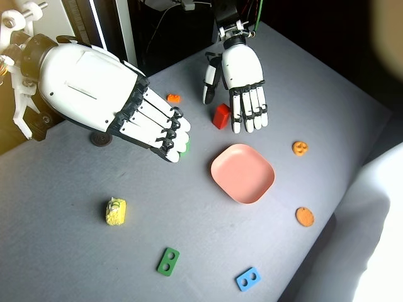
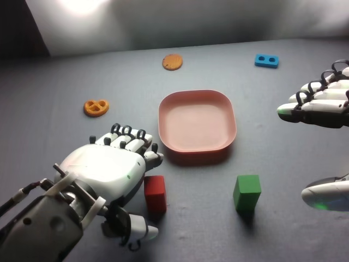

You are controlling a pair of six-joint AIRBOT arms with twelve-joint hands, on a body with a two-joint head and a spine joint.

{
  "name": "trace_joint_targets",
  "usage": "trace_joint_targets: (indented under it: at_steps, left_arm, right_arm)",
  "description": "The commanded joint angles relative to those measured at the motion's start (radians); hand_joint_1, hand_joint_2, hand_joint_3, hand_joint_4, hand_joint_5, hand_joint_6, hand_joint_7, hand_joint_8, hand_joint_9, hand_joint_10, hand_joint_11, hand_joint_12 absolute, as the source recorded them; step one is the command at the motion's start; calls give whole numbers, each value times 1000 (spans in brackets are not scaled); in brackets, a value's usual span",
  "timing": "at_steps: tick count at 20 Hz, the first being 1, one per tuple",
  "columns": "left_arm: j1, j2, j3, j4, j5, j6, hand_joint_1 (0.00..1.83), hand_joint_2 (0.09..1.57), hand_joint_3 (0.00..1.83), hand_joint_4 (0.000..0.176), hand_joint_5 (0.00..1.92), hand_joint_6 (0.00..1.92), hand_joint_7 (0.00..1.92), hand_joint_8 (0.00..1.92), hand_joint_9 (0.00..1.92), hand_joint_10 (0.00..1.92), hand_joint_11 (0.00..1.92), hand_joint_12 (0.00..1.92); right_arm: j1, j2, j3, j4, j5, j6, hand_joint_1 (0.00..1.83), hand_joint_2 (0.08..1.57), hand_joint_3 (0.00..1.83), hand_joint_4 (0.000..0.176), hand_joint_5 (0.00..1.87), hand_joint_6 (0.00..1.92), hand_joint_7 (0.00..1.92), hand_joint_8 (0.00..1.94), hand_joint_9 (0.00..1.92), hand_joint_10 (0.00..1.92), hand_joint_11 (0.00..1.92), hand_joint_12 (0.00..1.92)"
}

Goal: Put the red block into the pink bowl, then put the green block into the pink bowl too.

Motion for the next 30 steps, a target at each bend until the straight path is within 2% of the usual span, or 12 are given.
trace_joint_targets:
  at_steps: [1,3,4,7,9,12,15,16,17,18,26,30]
  left_arm:
    - [-13,2,2,59,-64,1,858,968,6,0,377,12,68,0,0,0,0,0]
    - [-21,2,3,56,-64,1,866,972,7,0,361,4,44,0,0,0,0,0]
    - [-27,2,4,48,-64,1,894,965,2,0,377,10,71,12,0,0,0,0]
    - [-38,2,4,35,-64,1,900,950,0,0,397,14,97,17,0,0,0,0]
    - [-45,1,4,27,-64,2,859,961,0,0,370,2,97,13,0,0,0,0]
    - [-47,0,4,23,-64,1,873,975,5,0,377,4,80,3,0,0,0,0]
    - [-49,-1,4,19,-64,0,923,947,0,0,410,16,82,13,0,0,0,0]
    - [-50,-1,4,19,-64,0,920,948,0,0,428,20,94,15,0,0,0,0]
    - [-50,-1,4,18,-64,0,827,983,9,0,367,6,62,3,0,0,0,0]
    - [-51,-2,4,18,-64,1,884,965,0,0,386,14,86,12,0,0,0,0]
    - [-55,-2,5,14,-64,3,865,982,6,0,369,3,80,5,0,0,0,0]
    - [-53,-2,5,4,-64,11,857,974,1,0,398,8,103,7,0,0,0,0]
  right_arm:
    - [19,11,-4,-8,-112,1,261,1033,3,0,289,2,245,1,193,1,0,609]
    - [20,11,-5,-8,-112,1,259,1027,0,0,298,4,263,5,217,9,0,693]
    - [20,11,-5,-8,-113,1,252,1028,1,0,254,2,222,1,178,1,0,573]
    - [20,11,-5,-8,-114,1,279,1023,0,0,258,3,231,2,181,2,0,569]
    - [20,11,-5,-8,-115,1,267,1030,2,0,234,0,209,0,154,0,0,489]
    - [21,11,-5,-8,-115,1,246,1032,2,0,253,3,215,2,162,1,0,491]
    - [21,11,-5,-8,-115,1,294,1016,0,0,284,5,265,8,207,11,0,599]
    - [21,11,-5,-8,-115,1,289,1020,0,0,273,2,250,4,191,3,0,546]
    - [21,11,-5,-8,-115,1,294,1021,0,0,278,4,251,4,192,2,0,533]
    - [21,11,-5,-8,-115,1,309,1025,2,0,266,0,234,0,173,0,0,502]
    - [22,11,-5,-8,-121,1,250,1025,0,0,289,2,265,2,209,6,0,649]
    - [22,11,-5,-8,-121,1,279,1027,0,0,274,4,234,1,178,0,0,586]
